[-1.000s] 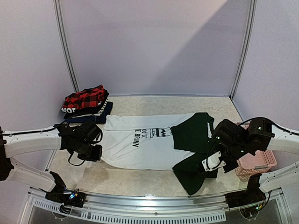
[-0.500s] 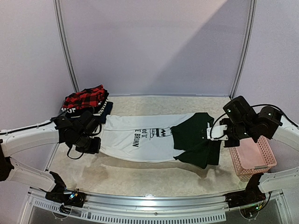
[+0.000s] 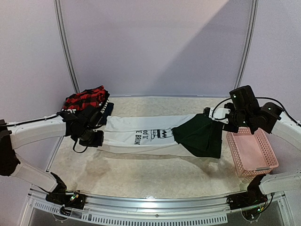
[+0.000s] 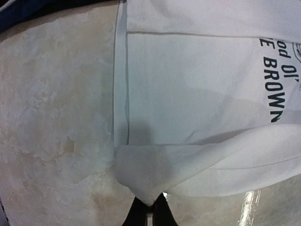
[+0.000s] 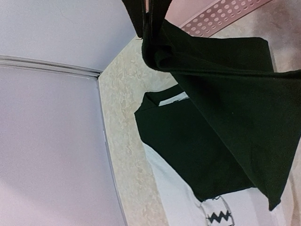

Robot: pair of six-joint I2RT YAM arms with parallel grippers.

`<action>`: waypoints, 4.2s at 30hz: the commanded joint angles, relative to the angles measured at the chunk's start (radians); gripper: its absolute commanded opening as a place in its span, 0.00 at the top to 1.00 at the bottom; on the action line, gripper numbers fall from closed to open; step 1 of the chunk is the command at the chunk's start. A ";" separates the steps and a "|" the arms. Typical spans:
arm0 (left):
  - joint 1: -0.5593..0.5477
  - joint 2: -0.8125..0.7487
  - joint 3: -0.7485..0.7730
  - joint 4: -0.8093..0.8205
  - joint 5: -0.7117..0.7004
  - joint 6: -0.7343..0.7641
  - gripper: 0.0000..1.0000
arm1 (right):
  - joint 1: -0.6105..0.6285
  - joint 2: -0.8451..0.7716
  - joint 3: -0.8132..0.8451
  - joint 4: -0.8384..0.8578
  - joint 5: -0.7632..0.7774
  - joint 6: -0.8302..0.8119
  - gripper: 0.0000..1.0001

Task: Fold and stack the mixed laundry pile
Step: Fold the 1/3-folded T-shirt at the corner of the board, then adjust the rectangle-folded T-shirt at the center of the board.

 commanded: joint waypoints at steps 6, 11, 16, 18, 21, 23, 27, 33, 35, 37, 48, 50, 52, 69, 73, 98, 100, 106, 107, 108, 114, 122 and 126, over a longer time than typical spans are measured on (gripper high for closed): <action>0.043 0.210 0.129 0.102 -0.027 0.075 1.00 | -0.148 0.171 0.055 0.218 -0.050 0.024 1.00; 0.082 0.281 0.166 0.135 -0.028 0.078 1.00 | -0.204 0.274 0.087 0.259 -0.084 0.043 1.00; 0.128 0.334 0.186 0.144 -0.022 0.082 1.00 | -0.213 0.347 0.113 0.304 -0.086 0.039 1.00; 0.147 0.350 0.188 0.155 -0.005 0.085 1.00 | -0.220 0.376 0.132 0.312 -0.089 0.046 1.00; 0.169 0.369 0.199 0.178 0.014 0.083 1.00 | -0.231 0.421 0.158 0.335 -0.092 0.056 1.00; 0.179 0.389 0.219 0.190 0.023 0.083 1.00 | -0.239 0.451 0.180 0.347 -0.095 0.065 1.00; 0.193 0.443 0.275 0.199 0.034 0.087 1.00 | -0.248 0.521 0.209 0.362 -0.102 0.075 1.00; 0.210 0.510 0.333 0.216 0.058 0.085 1.00 | -0.263 0.616 0.237 0.384 -0.097 0.086 1.00; 0.214 0.525 0.345 0.215 0.061 0.083 1.00 | -0.273 0.638 0.247 0.390 -0.096 0.100 1.00; 0.220 0.538 0.356 0.216 0.063 0.085 1.00 | -0.282 0.658 0.264 0.395 -0.093 0.113 1.00; 0.242 0.603 0.417 0.221 0.075 0.072 0.79 | -0.295 0.814 0.390 0.383 -0.048 0.185 0.88; 0.241 0.569 0.401 0.241 0.034 0.054 0.68 | -0.295 0.837 0.422 0.370 -0.006 0.207 0.77; 0.236 0.497 0.349 0.284 0.012 0.035 0.62 | -0.301 0.833 0.453 0.313 -0.005 0.244 0.69; 0.233 0.361 0.063 0.326 0.171 0.020 0.45 | -0.357 0.669 0.296 -0.361 -0.536 0.306 0.47; 0.241 0.394 0.050 0.364 0.204 0.009 0.51 | -0.357 0.681 0.230 -0.334 -0.506 0.284 0.45; 0.239 0.126 -0.163 0.258 0.277 0.005 1.00 | -0.357 0.583 -0.090 -0.088 -0.250 0.061 0.99; 0.235 0.053 -0.206 0.219 0.302 -0.003 1.00 | -0.356 0.544 -0.132 -0.065 -0.226 -0.001 0.99; 0.093 -0.223 -0.355 0.077 0.350 -0.142 1.00 | -0.356 0.438 -0.193 -0.087 -0.248 -0.109 0.99; 0.066 -0.268 -0.379 0.064 0.359 -0.185 1.00 | -0.356 0.414 -0.194 -0.103 -0.253 -0.121 0.98; 0.035 -0.313 -0.395 0.047 0.372 -0.226 1.00 | -0.357 0.401 -0.195 -0.121 -0.260 -0.136 0.96; -0.039 -0.462 -0.232 -0.203 0.238 -0.241 0.55 | -0.357 0.309 -0.144 -0.278 -0.351 -0.208 0.60; -0.015 -0.181 -0.060 -0.144 0.068 -0.102 0.51 | -0.356 0.345 0.094 -0.379 -0.582 -0.081 0.53; 0.021 -0.028 -0.043 -0.074 0.061 -0.072 0.51 | -0.356 0.390 0.141 -0.395 -0.656 -0.015 0.51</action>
